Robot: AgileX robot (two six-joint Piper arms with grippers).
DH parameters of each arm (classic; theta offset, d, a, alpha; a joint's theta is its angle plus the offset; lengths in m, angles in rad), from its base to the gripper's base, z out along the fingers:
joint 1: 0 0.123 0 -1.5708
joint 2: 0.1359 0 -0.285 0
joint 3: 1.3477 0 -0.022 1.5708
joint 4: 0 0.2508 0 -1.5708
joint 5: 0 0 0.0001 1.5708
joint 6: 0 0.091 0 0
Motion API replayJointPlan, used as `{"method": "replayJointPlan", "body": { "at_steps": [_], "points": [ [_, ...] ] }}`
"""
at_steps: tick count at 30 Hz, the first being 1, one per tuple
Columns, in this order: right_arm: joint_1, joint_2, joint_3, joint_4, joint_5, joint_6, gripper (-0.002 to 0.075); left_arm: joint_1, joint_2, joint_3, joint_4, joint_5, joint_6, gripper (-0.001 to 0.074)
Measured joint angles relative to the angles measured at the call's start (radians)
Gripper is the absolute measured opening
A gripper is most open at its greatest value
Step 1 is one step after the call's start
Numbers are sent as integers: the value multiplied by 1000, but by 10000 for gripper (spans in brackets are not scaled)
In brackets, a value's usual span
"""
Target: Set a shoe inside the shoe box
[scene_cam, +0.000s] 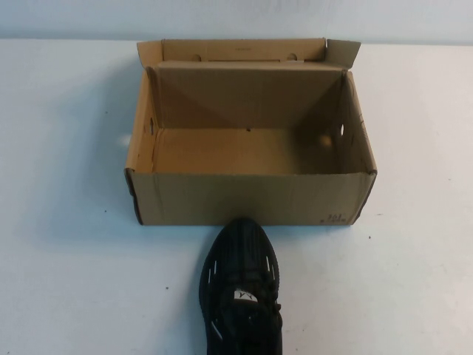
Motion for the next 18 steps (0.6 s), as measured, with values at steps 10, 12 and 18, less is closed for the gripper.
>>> {"method": "replayJointPlan", "body": {
  "at_steps": [10, 12, 18],
  "points": [
    [0, 272, -162, 26, 530, 2, -16, 0, 144, -124, 12, 628, -32, -2],
    [0, 320, -162, 10, 591, 0, -16, 0, 152, -124, 23, 694, -33, -2],
    [0, 374, -160, -8, 706, -1, -16, 0, 154, -124, 26, 759, -86, -2]
  ]
}}
